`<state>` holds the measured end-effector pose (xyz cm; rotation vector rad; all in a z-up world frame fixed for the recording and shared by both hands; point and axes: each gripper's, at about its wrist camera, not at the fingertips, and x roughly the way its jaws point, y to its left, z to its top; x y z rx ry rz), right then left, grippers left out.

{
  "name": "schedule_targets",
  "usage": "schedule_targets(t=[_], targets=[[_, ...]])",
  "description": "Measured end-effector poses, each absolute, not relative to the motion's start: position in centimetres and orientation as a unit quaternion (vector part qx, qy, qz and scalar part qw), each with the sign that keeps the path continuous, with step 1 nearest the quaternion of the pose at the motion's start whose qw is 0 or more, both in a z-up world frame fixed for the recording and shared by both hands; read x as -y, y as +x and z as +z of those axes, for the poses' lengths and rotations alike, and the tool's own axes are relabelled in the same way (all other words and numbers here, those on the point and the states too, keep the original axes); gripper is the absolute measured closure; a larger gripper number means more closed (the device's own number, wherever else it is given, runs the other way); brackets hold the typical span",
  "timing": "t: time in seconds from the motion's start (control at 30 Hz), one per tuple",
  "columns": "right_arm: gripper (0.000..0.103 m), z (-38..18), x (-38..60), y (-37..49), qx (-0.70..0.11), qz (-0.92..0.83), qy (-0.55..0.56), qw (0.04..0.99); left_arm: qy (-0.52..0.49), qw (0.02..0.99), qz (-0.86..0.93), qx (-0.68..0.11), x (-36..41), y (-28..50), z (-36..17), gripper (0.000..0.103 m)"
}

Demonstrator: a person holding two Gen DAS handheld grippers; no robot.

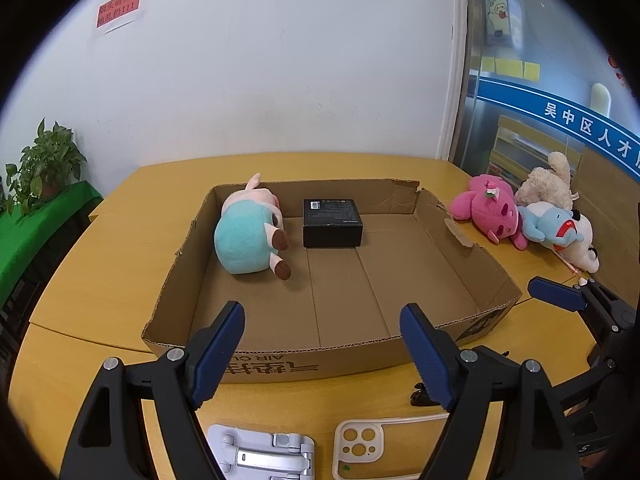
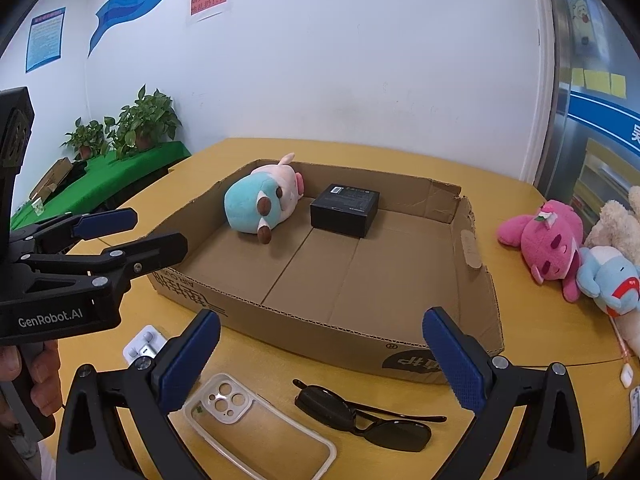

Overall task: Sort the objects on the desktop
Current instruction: 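Withdraw the left gripper from the cardboard box, then move the right gripper down toward the black sunglasses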

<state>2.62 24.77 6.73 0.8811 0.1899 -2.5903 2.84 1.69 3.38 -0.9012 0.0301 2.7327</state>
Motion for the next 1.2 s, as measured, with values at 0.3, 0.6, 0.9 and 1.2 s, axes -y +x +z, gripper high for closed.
schedule_targets(t=[0.3, 0.6, 0.9, 1.2], targets=[[0.000, 5.0, -26.3, 3.7, -0.072, -0.915, 0.330, 0.220, -0.331, 0.141, 0.933, -0.004, -0.9, 3.2, 1.7, 0.023], [0.000, -0.7, -29.1, 6.5, -0.035, -0.874, 0.409, 0.258, -0.377, 0.145, 0.915, -0.012, 1.0, 5.2, -1.9, 0.023], [0.001, -0.7, -32.3, 4.6, -0.085, -0.867, 0.417, 0.259, -0.407, 0.161, 0.899, -0.007, 1.4, 6.9, -3.9, 0.023], [0.013, -3.3, -29.4, -1.6, -0.206, -0.781, 0.459, 0.370, -0.416, 0.181, 0.891, 0.002, 0.1, 7.8, -4.1, 0.023]])
